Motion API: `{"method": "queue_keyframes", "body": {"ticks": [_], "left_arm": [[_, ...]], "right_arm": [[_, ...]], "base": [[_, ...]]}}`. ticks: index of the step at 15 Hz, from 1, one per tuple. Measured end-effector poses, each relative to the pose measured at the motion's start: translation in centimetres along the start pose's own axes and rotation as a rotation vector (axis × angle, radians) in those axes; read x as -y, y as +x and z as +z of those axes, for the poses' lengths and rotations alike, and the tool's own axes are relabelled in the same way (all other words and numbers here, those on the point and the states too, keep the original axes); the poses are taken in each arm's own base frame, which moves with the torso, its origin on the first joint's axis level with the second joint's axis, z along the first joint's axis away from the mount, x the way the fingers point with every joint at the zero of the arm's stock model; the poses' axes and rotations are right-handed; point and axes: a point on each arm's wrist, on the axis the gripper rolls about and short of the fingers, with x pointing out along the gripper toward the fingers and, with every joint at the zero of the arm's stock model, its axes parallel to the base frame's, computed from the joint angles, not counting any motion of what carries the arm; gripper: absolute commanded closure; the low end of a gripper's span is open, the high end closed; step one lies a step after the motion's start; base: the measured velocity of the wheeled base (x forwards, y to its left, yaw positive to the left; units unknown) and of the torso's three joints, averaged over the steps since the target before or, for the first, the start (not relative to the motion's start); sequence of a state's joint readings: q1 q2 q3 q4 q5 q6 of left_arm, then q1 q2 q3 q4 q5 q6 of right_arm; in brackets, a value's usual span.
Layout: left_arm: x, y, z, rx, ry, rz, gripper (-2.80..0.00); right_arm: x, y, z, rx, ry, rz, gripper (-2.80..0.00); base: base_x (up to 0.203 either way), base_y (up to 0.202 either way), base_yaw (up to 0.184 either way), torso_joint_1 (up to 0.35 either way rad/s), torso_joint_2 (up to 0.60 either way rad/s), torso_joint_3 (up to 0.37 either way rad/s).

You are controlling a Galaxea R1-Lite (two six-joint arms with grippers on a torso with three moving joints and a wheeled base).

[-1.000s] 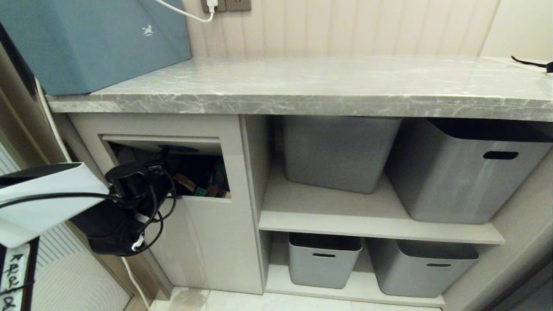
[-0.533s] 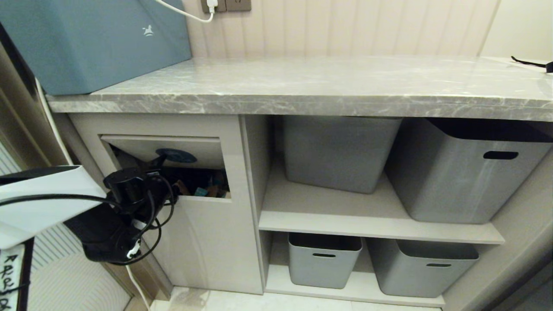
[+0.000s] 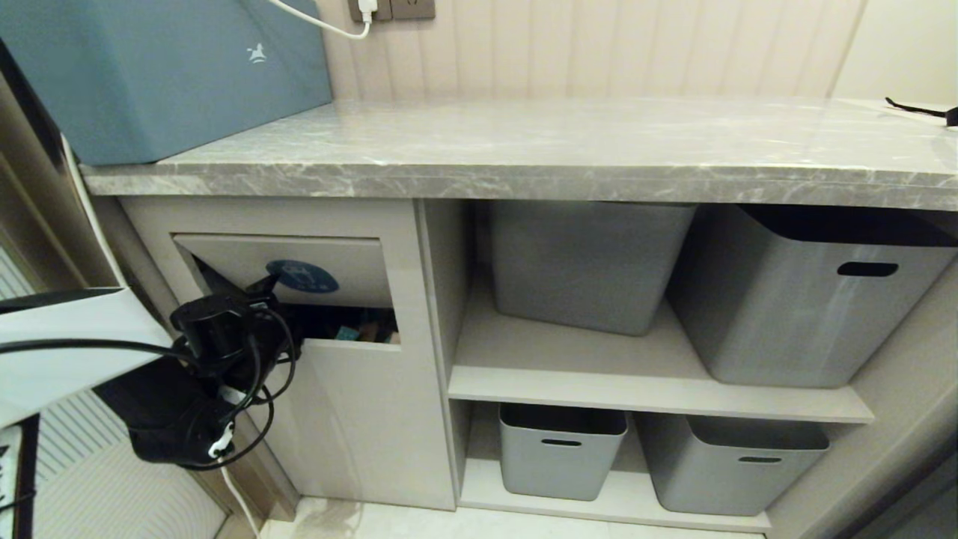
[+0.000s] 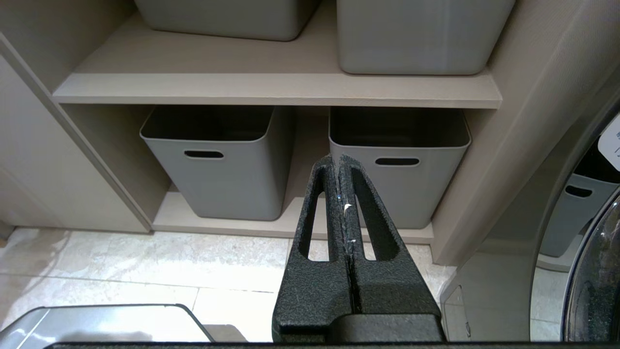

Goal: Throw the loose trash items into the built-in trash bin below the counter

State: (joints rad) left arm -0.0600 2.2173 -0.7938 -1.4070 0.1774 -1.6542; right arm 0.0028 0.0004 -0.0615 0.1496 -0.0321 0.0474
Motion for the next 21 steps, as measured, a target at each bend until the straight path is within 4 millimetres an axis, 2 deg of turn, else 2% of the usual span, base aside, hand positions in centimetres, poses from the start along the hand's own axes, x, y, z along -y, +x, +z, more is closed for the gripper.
{"method": "queue_keyframes", "body": {"ticks": [5, 8, 11, 18, 19, 21], "left_arm": [[1.0, -0.4, -0.3, -0.005, 0.001, -0.024, -2.8], [2.5, -1.5, -0.3, 0.008, 0.026, -0.051, -2.8], [2.3, -4.1, 0.2, 0.022, 0.078, 0.004, -2.8], [0.5, -10.2, 1.7, 0.105, 0.148, 0.173, -2.8], [0.5, -11.0, 1.9, 0.116, 0.182, 0.19, 0.0], [1.3, -12.3, 2.2, 0.139, 0.246, 0.179, 0.0]], "right_arm": [[0.0, 0.0, 0.0, 0.0, 0.0, 0.0, 0.0], [0.0, 0.0, 0.0, 0.0, 0.0, 0.0, 0.0], [0.0, 0.0, 0.0, 0.0, 0.0, 0.0, 0.0], [0.0, 0.0, 0.0, 0.0, 0.0, 0.0, 0.0], [0.0, 0.0, 0.0, 0.0, 0.0, 0.0, 0.0], [0.0, 0.0, 0.0, 0.0, 0.0, 0.0, 0.0]], "base": [[0.0, 0.0, 0.0, 0.0, 0.0, 0.0], [0.0, 0.0, 0.0, 0.0, 0.0, 0.0], [0.0, 0.0, 0.0, 0.0, 0.0, 0.0], [0.0, 0.0, 0.0, 0.0, 0.0, 0.0], [0.0, 0.0, 0.0, 0.0, 0.0, 0.0], [0.0, 0.0, 0.0, 0.0, 0.0, 0.0]]}}
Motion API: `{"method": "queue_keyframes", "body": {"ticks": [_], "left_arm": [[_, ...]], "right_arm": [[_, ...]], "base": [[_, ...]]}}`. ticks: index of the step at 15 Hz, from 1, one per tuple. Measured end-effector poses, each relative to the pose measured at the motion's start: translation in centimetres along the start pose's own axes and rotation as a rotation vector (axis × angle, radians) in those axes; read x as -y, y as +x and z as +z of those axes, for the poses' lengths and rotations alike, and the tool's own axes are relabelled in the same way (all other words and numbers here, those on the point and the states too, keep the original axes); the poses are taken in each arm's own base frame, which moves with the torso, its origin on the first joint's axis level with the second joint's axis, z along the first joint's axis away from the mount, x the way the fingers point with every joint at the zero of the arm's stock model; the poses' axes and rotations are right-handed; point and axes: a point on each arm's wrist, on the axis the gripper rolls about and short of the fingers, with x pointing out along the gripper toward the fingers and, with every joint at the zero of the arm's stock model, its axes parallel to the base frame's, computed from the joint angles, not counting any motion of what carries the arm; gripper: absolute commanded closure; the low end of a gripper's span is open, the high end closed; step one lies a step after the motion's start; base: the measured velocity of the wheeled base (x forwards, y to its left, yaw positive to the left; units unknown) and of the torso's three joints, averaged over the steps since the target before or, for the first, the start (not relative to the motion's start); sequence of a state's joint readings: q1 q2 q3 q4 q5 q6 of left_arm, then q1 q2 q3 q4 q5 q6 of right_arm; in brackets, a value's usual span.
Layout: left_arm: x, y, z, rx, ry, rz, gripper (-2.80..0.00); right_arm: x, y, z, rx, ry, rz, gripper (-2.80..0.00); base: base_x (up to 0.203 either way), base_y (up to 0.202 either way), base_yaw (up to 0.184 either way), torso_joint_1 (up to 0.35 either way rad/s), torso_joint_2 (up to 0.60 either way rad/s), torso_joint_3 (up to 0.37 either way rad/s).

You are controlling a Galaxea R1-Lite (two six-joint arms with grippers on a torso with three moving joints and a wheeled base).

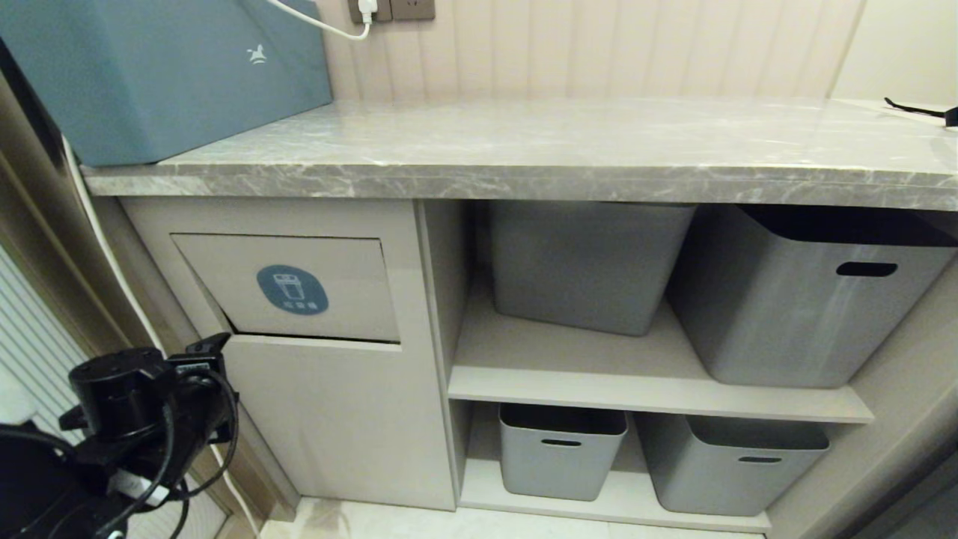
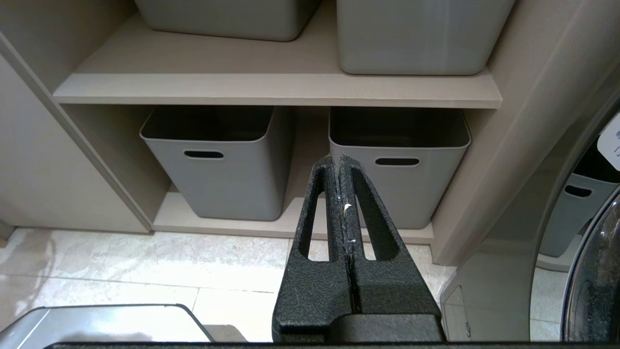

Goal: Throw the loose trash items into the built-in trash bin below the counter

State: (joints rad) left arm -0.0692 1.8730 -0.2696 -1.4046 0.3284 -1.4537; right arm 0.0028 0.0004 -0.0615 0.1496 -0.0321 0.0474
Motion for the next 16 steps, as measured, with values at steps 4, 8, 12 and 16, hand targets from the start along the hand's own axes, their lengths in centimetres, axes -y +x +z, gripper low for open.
{"method": "queue_keyframes", "body": {"ticks": [4, 8, 12, 16], "left_arm": [[3.4, -2.3, 1.5, -0.016, 0.22, -0.157, 0.0], [6.0, -7.1, 2.6, -0.281, 0.581, -0.435, 0.0], [5.6, -13.3, 3.9, -0.483, 0.88, -0.608, 0.0], [1.4, -18.8, 5.3, -0.377, 1.17, -0.486, 0.0]], "right_arm": [[0.0, 0.0, 0.0, 0.0, 0.0, 0.0, 0.0], [0.0, 0.0, 0.0, 0.0, 0.0, 0.0, 0.0], [0.0, 0.0, 0.0, 0.0, 0.0, 0.0, 0.0], [0.0, 0.0, 0.0, 0.0, 0.0, 0.001, 0.0]], "base": [[0.0, 0.0, 0.0, 0.0, 0.0, 0.0], [0.0, 0.0, 0.0, 0.0, 0.0, 0.0], [0.0, 0.0, 0.0, 0.0, 0.0, 0.0], [0.0, 0.0, 0.0, 0.0, 0.0, 0.0]]}}
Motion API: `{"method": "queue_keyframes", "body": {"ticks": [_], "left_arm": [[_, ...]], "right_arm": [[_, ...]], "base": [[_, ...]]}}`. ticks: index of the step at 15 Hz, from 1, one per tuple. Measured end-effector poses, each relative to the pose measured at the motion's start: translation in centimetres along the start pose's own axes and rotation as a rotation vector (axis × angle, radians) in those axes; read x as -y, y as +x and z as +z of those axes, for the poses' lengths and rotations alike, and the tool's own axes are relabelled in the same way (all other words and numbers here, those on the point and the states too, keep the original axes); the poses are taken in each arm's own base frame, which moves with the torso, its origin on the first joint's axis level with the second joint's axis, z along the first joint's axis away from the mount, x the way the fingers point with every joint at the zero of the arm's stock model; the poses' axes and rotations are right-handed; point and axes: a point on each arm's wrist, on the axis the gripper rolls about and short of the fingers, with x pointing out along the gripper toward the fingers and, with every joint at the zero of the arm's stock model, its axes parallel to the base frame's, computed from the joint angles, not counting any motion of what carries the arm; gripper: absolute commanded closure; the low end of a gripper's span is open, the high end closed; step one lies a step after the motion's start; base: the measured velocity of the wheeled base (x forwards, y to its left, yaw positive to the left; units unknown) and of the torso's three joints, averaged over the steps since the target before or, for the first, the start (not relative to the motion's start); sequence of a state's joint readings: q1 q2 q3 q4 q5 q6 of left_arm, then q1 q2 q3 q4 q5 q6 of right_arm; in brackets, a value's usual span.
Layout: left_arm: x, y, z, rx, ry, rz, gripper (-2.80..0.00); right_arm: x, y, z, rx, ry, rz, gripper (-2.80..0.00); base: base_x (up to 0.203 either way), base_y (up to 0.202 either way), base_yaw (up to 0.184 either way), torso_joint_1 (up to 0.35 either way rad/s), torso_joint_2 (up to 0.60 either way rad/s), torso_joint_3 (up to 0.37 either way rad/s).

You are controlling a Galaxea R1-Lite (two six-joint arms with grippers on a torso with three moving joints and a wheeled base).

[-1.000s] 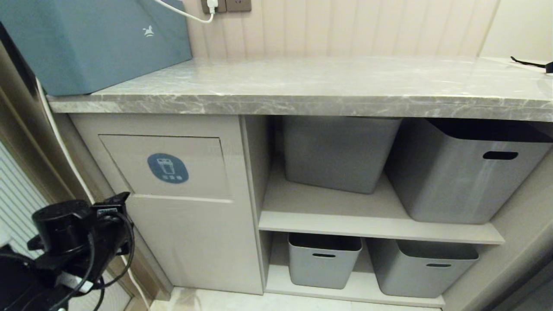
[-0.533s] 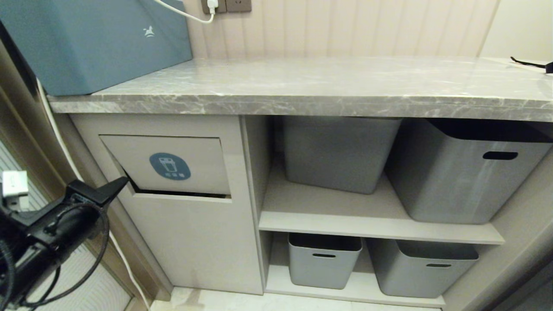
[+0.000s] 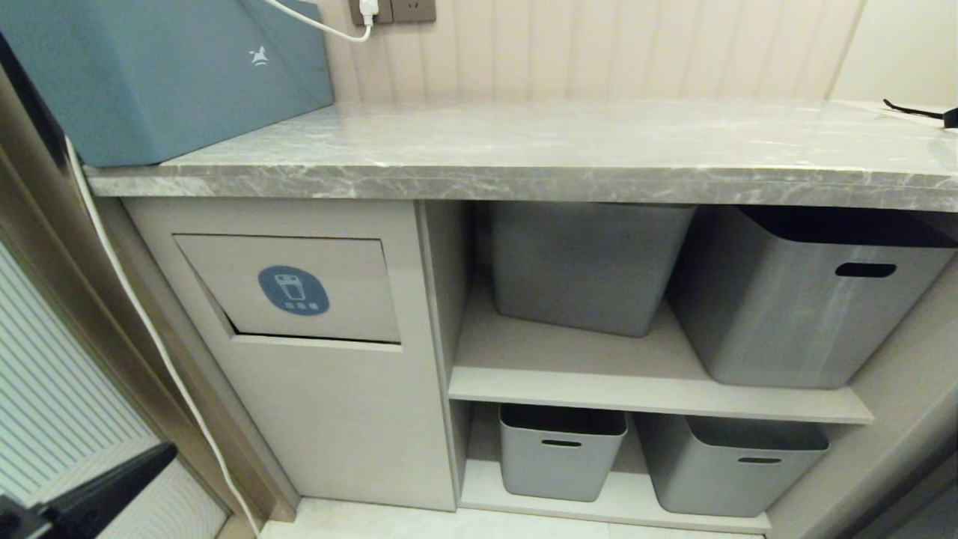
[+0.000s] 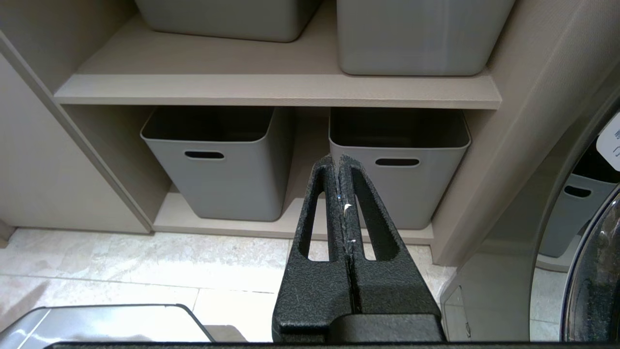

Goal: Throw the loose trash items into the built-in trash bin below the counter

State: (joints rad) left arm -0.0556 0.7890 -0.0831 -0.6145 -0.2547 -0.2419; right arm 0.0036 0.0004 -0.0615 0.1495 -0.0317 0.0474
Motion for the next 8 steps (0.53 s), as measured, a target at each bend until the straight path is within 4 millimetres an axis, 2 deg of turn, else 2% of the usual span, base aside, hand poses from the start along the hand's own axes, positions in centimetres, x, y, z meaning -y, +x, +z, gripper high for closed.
{"method": "queue_keyframes", "body": {"ticks": [3, 5, 8], "left_arm": [[0.0, -4.2, -3.1, 0.013, 0.068, 0.133, 0.0], [-0.2, -5.6, -4.9, -0.009, 0.085, 0.194, 0.0], [-0.7, -6.3, -7.0, -0.113, 0.105, 0.259, 0.0]], "right_arm": [[0.0, 0.0, 0.0, 0.0, -0.002, 0.0, 0.0], [0.0, 0.0, 0.0, -0.001, -0.002, 0.0, 0.0], [0.0, 0.0, 0.0, -0.001, -0.002, -0.001, 0.0]], "base": [[0.0, 0.0, 0.0, 0.0, 0.0, 0.0], [0.0, 0.0, 0.0, 0.0, 0.0, 0.0], [0.0, 0.0, 0.0, 0.0, 0.0, 0.0]]}}
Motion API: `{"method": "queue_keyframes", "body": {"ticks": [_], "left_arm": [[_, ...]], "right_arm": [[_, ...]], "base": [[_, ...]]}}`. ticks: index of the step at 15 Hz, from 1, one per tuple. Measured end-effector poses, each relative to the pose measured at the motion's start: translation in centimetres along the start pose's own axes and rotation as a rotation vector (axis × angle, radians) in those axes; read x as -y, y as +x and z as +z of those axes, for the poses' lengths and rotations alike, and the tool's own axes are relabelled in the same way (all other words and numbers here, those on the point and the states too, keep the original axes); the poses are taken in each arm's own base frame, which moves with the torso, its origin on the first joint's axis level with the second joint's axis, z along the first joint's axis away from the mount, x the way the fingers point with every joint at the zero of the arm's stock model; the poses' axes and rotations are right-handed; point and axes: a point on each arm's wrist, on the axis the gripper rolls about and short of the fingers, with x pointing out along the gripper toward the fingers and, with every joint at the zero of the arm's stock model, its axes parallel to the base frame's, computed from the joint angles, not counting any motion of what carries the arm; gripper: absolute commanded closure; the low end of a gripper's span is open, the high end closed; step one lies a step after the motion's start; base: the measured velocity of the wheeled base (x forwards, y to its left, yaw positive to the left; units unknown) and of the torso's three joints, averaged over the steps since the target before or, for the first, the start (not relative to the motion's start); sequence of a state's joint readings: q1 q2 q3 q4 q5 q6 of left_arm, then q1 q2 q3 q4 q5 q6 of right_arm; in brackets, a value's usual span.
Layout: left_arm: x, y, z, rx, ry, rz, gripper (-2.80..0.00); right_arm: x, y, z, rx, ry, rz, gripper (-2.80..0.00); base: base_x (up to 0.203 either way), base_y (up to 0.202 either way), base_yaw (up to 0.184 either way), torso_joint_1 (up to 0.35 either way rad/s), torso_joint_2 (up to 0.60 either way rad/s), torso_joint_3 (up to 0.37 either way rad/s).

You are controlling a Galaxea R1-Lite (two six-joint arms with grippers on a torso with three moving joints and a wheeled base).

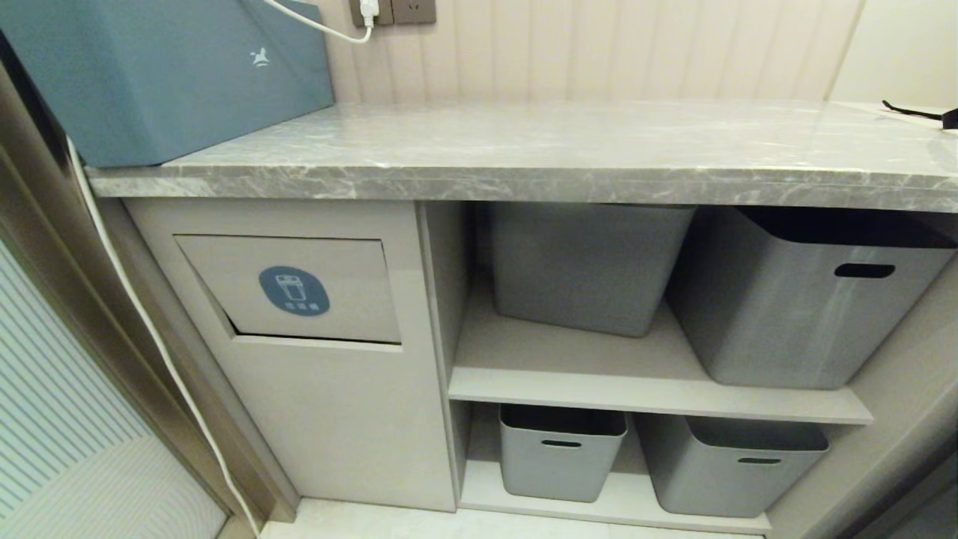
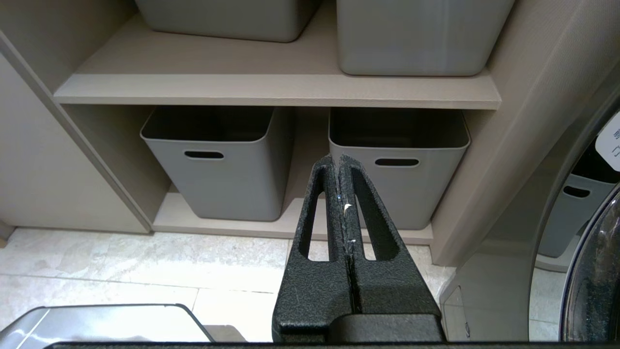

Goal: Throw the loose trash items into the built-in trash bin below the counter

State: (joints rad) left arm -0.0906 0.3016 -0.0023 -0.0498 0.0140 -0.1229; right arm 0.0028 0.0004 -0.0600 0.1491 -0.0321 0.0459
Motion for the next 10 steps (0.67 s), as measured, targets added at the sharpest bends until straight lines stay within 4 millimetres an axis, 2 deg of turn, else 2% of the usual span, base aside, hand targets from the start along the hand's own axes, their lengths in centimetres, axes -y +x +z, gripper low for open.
{"method": "queue_keyframes", "body": {"ticks": [4, 10], "left_arm": [[-0.01, -0.09, 0.05, 0.023, 0.118, 0.011, 0.0], [0.0, -0.09, -0.12, 0.012, 0.106, 0.098, 0.0]], "right_arm": [[0.0, 0.0, 0.0, 0.0, 0.0, 0.0, 0.0], [0.0, 0.0, 0.0, 0.0, 0.0, 0.0, 0.0]], "base": [[0.0, 0.0, 0.0, 0.0, 0.0, 0.0], [0.0, 0.0, 0.0, 0.0, 0.0, 0.0]]}}
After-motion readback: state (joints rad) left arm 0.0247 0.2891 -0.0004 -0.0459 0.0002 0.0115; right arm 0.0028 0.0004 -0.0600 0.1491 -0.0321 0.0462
